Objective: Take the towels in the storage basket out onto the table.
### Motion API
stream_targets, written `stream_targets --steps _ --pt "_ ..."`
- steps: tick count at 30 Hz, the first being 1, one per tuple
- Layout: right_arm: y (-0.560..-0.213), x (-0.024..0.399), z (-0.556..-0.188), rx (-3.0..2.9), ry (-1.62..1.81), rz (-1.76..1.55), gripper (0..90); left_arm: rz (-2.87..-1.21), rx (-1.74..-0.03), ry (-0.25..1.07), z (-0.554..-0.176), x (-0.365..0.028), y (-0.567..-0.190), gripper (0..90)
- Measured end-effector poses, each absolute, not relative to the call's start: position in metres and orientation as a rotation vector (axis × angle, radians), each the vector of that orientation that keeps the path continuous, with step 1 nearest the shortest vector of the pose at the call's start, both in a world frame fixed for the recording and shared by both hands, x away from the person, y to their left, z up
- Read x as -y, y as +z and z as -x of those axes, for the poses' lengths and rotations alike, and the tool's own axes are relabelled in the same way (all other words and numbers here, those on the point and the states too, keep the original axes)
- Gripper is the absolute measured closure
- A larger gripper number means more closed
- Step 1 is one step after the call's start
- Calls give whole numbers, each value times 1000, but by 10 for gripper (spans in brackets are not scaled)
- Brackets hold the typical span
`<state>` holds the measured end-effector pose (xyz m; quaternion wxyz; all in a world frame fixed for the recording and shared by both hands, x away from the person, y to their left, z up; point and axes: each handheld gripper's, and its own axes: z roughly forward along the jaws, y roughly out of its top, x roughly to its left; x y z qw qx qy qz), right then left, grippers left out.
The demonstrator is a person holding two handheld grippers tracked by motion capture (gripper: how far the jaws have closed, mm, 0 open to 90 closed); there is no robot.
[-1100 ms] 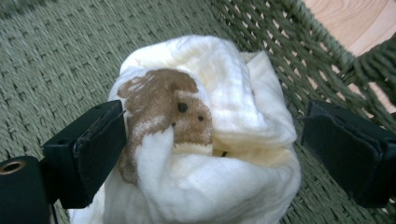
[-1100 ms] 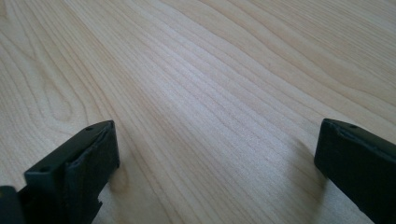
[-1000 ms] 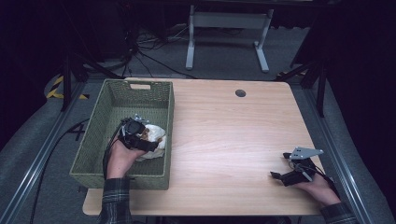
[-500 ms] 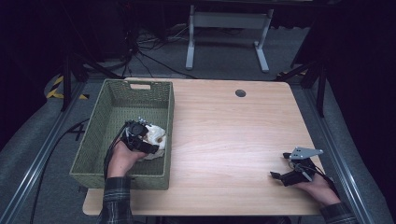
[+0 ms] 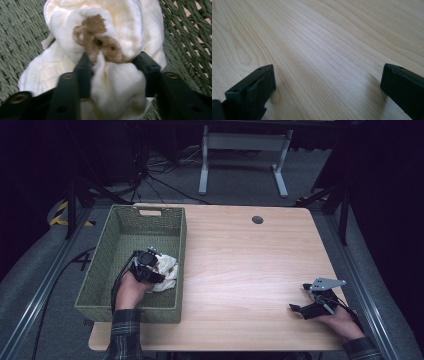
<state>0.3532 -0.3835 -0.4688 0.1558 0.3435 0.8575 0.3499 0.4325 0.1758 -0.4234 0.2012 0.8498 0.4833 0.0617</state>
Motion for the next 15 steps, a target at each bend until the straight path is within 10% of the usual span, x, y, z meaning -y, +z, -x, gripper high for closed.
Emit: stream_targets --steps 5,15 --pt "-469 383 -353 -2456 1002 -986 3 -2349 -1365 133 -431 -178 -419 762" --pt "-469 384 -353 -2455 1003 -982 3 -2192 -1335 172 -425 -191 -404 787"
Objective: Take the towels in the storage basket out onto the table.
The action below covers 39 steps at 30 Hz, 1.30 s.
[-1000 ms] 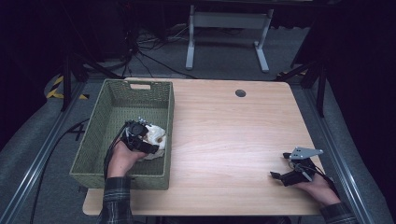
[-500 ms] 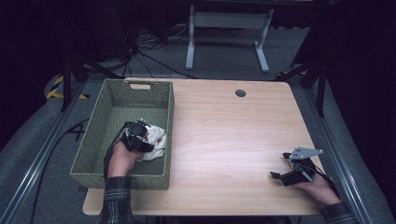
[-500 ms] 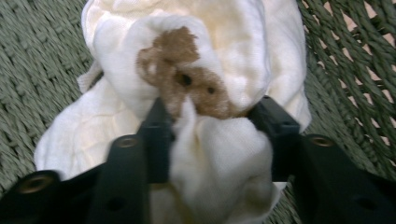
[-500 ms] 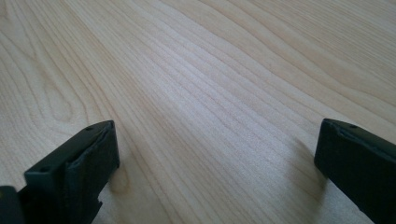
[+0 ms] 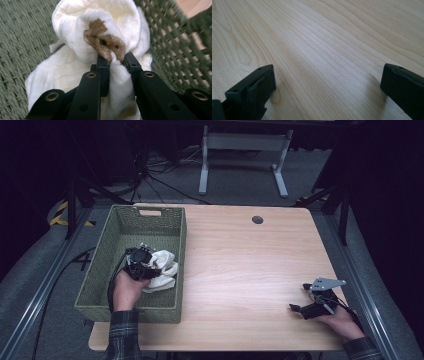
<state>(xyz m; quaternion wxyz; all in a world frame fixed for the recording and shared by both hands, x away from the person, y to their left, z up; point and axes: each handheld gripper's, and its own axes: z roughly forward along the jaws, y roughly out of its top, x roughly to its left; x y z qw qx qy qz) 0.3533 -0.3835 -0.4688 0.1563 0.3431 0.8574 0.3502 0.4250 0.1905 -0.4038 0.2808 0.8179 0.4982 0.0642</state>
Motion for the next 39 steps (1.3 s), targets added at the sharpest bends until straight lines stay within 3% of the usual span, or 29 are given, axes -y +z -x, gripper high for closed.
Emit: stream_targets --steps 11,39 --pt "-469 384 -353 -2453 1002 -979 3 -2040 -1270 197 -420 -203 -389 793" --pt "-469 383 -353 -2456 1000 -986 3 -1906 -1084 295 -404 -213 -328 813"
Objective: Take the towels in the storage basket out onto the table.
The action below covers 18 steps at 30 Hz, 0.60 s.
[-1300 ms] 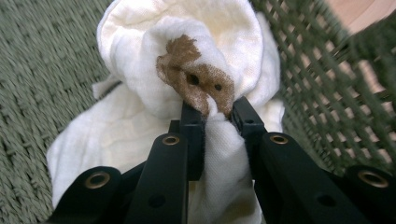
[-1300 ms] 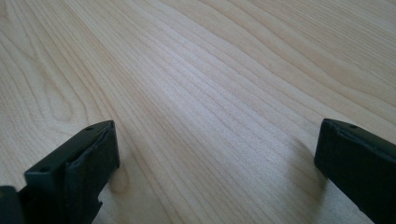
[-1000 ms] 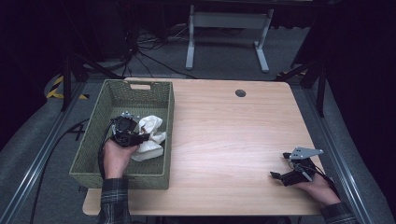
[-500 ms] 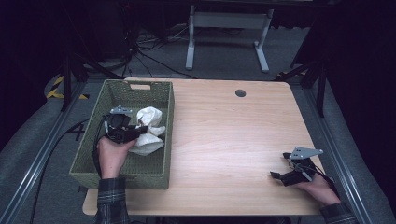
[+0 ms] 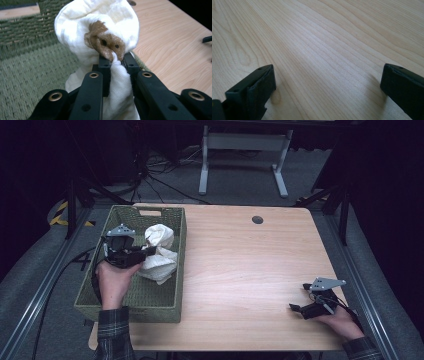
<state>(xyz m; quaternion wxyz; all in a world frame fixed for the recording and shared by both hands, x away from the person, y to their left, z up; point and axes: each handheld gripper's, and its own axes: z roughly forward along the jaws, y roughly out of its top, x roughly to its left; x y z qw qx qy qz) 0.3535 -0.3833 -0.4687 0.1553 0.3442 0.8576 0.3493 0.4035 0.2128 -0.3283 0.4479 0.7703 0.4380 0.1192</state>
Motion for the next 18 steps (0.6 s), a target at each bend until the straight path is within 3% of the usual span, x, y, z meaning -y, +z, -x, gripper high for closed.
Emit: stream_targets --steps 18 --pt "-469 383 -353 -2456 1000 -986 3 -1861 -946 320 -402 -199 -271 818"
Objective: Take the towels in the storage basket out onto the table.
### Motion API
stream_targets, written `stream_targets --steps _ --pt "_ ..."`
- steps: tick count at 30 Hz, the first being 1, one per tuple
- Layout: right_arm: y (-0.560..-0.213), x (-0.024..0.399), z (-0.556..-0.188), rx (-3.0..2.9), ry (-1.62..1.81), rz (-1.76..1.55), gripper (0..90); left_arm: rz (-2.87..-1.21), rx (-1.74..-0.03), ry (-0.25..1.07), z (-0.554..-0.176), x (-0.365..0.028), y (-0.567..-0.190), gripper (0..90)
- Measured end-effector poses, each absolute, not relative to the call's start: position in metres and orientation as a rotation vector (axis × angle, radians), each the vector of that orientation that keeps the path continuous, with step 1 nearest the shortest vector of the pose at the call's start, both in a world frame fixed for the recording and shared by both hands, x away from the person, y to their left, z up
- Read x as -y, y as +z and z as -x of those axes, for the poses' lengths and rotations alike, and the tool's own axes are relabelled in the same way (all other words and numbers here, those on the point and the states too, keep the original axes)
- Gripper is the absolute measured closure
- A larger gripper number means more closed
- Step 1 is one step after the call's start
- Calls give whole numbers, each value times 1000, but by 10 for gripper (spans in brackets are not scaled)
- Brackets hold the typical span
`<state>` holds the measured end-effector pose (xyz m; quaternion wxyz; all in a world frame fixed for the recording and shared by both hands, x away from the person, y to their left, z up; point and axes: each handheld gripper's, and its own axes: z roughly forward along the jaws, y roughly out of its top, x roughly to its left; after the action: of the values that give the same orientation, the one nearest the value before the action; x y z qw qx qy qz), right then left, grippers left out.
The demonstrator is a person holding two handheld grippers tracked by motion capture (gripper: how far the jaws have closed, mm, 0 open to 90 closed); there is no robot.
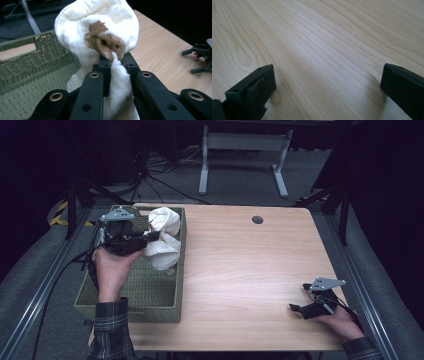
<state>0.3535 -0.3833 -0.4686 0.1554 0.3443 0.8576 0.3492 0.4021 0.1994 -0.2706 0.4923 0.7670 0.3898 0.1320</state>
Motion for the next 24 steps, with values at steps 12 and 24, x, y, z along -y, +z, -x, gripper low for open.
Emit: stream_targets --steps 12,24 --pt "-469 383 -353 -2456 1001 -986 3 -1847 -804 273 -401 -169 -246 821" --pt "-469 383 -353 -2456 1001 -986 3 -1858 -684 196 -405 -127 -242 821"
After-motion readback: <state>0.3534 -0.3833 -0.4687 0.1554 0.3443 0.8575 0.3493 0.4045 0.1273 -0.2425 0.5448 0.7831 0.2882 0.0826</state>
